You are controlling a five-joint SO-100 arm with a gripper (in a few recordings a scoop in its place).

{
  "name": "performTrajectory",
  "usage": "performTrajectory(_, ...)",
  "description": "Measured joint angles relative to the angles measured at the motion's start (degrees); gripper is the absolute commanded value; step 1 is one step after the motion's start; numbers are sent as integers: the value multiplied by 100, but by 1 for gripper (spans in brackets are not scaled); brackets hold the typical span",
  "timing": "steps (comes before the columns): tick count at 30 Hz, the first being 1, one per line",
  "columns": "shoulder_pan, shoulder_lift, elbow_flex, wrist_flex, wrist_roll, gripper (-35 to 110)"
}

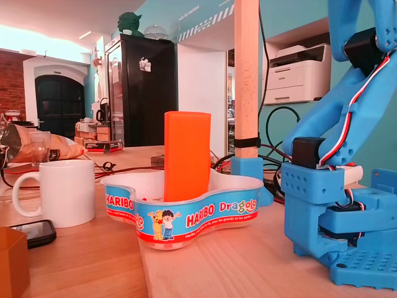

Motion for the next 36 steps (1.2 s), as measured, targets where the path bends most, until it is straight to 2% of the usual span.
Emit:
performTrajectory(5,70,193,3006,-2268,-105,-3)
performTrajectory(10,79,817,5730,-4948,-105,-3)
performTrajectory(14,79,1494,7260,-6970,-105,-3)
performTrajectory(17,79,1898,7963,-7998,-105,-3)
performTrajectory(26,79,3340,9563,-9114,-105,-3)
performTrajectory(36,79,5361,10978,-9439,-105,-3)
